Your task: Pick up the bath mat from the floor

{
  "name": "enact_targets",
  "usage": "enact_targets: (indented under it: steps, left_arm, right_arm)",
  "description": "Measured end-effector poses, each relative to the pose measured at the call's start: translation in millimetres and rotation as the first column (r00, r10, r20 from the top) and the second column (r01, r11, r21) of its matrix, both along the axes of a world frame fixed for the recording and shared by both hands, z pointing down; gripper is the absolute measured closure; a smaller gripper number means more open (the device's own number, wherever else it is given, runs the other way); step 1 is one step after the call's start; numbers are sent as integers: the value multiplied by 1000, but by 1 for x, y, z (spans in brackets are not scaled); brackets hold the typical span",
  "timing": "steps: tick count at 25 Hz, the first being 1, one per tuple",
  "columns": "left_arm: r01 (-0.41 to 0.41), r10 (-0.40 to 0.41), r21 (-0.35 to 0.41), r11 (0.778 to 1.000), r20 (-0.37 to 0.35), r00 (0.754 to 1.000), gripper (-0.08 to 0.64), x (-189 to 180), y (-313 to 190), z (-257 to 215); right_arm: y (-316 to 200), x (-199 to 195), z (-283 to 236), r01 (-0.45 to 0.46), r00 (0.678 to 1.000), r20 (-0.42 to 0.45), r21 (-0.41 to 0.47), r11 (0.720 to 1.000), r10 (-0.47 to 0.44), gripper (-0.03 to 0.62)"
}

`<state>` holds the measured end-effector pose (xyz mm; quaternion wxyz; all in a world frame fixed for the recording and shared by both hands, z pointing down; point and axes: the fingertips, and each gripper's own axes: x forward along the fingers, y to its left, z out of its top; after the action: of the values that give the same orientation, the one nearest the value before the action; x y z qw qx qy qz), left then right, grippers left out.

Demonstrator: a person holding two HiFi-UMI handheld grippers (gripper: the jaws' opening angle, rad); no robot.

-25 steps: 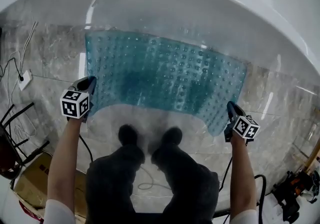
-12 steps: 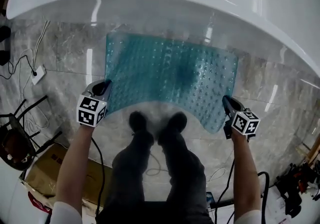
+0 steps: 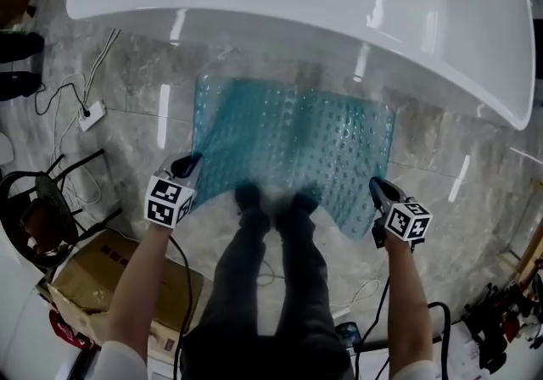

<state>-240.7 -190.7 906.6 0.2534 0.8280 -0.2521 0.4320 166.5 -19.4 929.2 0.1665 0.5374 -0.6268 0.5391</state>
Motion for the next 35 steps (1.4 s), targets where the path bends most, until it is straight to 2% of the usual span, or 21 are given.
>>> enact_targets:
  steps: [5,12,17,22,26,28,32,35]
  left_arm:
    - [51,-53,-28,998,-55,997,540,-6,15,-101]
    - [76,-79,-30,997,-124,989,540,-3,31,-247]
    - [59,-63,-29,998,-168,984,540,-3,46,-348]
    - [4,-6,-12,1000,-187,982,540,7,59,-419]
    - [11,-18,-35,999,-214,977,540,0,78,-469]
    - [28,-39,-46,999,-245,969,540,-2,82,-495]
    - [43,-64,-74,996,-305,950,540,-6,101,-542]
    - [42,-69,-88,995,-337,939,540,-3,121,-565]
  right_arm:
    - [12,-22,-98,-12,999,48,23,1000,11,558]
    - [26,-47,-245,-59,994,97,87,995,50,555]
    - [36,-60,-347,-73,991,121,149,986,55,552]
    - [45,-59,-413,-109,984,163,202,973,76,552]
    - [66,-62,-463,-147,975,194,213,966,105,552]
    - [70,-61,-488,-202,960,236,219,955,149,552]
    - [78,-64,-543,-378,879,394,232,896,269,551]
    - [89,-65,-570,-409,867,412,265,873,281,550]
